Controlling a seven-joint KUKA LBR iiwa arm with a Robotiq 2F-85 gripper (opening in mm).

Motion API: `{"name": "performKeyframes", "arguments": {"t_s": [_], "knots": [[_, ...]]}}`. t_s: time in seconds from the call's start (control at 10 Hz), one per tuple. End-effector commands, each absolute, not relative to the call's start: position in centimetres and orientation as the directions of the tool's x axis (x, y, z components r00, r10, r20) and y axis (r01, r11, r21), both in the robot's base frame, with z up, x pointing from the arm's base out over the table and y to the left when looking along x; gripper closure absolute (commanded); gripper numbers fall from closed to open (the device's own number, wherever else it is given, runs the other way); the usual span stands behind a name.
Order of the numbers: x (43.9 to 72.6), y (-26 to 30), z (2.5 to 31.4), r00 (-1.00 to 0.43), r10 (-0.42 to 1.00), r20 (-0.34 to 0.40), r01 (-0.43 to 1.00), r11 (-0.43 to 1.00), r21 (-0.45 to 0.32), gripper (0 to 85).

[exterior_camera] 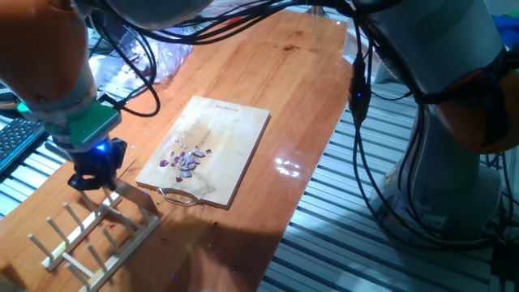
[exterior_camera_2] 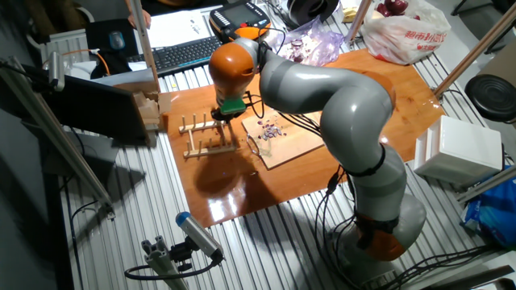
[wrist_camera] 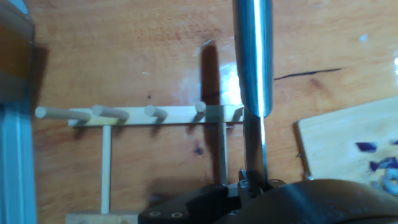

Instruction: Chop the onions

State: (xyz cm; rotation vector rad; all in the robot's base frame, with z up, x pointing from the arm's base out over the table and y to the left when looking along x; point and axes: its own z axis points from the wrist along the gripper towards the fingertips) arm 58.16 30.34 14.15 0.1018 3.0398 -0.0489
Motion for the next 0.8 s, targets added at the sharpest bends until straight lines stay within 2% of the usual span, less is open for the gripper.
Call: {"name": "performKeyframes", "arguments": {"t_s": [0.0, 0.4, 0.6, 0.7], "knots": [[58.3, 29.8, 14.3, -0.993, 0.056, -0.102, 0.061, 0.997, -0.038, 85.0], [58.0, 27.6, 14.1, -0.995, 0.027, -0.093, 0.03, 0.999, -0.029, 85.0], [57.9, 28.7, 14.1, -0.995, 0.053, -0.089, 0.054, 0.998, -0.018, 85.0], [57.8, 29.7, 14.0, -0.994, 0.056, -0.089, 0.061, 0.997, -0.045, 85.0]]}}
